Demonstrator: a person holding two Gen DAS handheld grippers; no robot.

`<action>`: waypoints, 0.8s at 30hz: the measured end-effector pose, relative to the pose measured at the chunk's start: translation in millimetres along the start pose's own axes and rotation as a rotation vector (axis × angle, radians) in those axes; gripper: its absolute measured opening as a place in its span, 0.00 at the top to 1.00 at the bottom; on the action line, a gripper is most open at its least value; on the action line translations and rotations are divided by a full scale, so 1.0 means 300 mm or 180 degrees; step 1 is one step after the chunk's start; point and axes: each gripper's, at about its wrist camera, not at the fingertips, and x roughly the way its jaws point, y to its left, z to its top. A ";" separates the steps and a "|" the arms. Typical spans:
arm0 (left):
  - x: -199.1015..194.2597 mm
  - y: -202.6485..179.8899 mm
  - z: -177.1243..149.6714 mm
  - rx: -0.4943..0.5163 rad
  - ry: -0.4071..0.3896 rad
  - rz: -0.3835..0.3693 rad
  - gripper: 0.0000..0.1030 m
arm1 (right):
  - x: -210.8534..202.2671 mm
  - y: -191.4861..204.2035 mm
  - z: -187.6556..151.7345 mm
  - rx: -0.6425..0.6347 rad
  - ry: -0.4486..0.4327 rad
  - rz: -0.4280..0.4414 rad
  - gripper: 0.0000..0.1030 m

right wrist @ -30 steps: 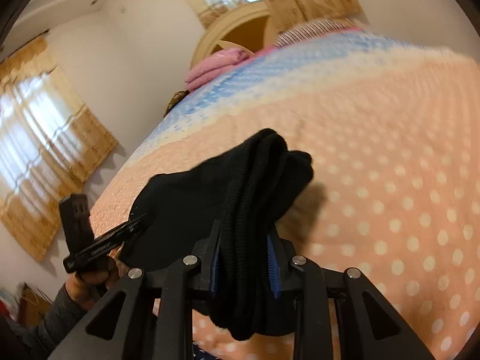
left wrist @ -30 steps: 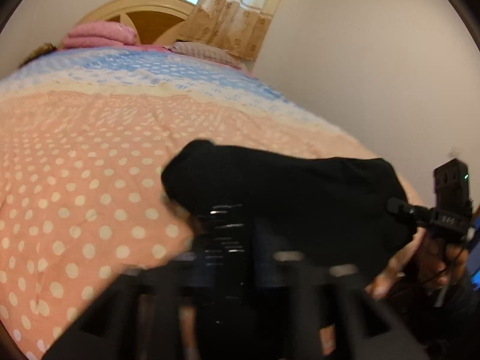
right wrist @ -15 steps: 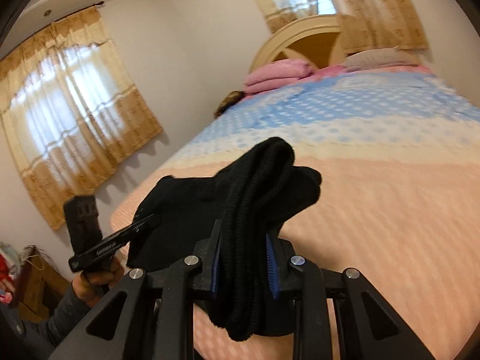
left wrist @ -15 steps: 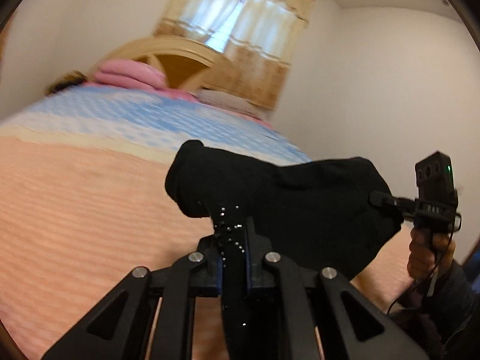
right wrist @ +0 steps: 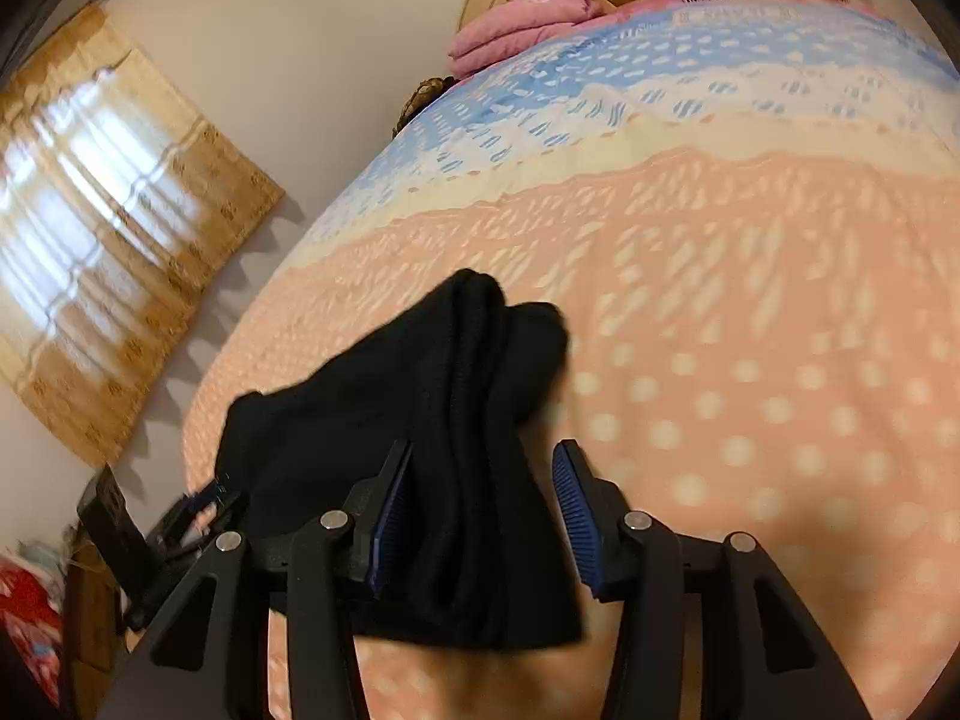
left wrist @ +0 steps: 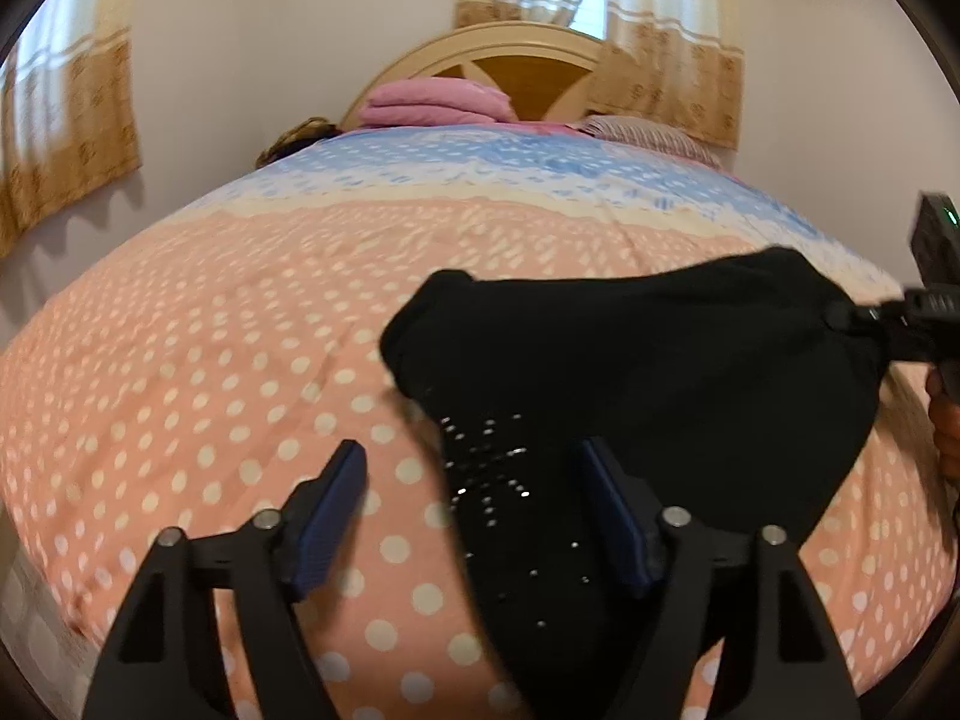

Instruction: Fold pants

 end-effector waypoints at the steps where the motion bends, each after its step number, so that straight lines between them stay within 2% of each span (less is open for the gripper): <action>1: -0.006 0.008 0.000 -0.0073 0.0025 -0.0003 0.23 | -0.012 0.010 0.008 -0.0023 -0.0022 -0.0059 0.45; 4: -0.047 -0.006 0.016 -0.0083 0.0018 0.0123 0.23 | -0.102 -0.014 0.000 0.0004 -0.0213 -0.0144 0.44; 6: -0.077 -0.011 0.038 -0.0055 -0.0099 0.0245 0.23 | -0.180 -0.022 -0.017 0.0006 -0.0382 -0.0239 0.44; 11: -0.171 -0.077 0.093 0.0074 -0.0358 0.0352 0.22 | -0.367 -0.008 -0.121 -0.0124 -0.0629 -0.0340 0.44; 14: -0.227 -0.128 0.110 0.0131 -0.0496 0.0304 0.08 | -0.481 0.033 -0.183 -0.0322 -0.0810 -0.0452 0.44; 20: -0.310 -0.206 0.122 0.0180 -0.0642 0.0187 0.07 | -0.656 0.112 -0.277 -0.0690 -0.1215 -0.0624 0.37; 24: -0.348 -0.254 0.117 0.0205 -0.0690 0.0140 0.07 | -0.687 0.155 -0.279 -0.0875 -0.1296 -0.0739 0.36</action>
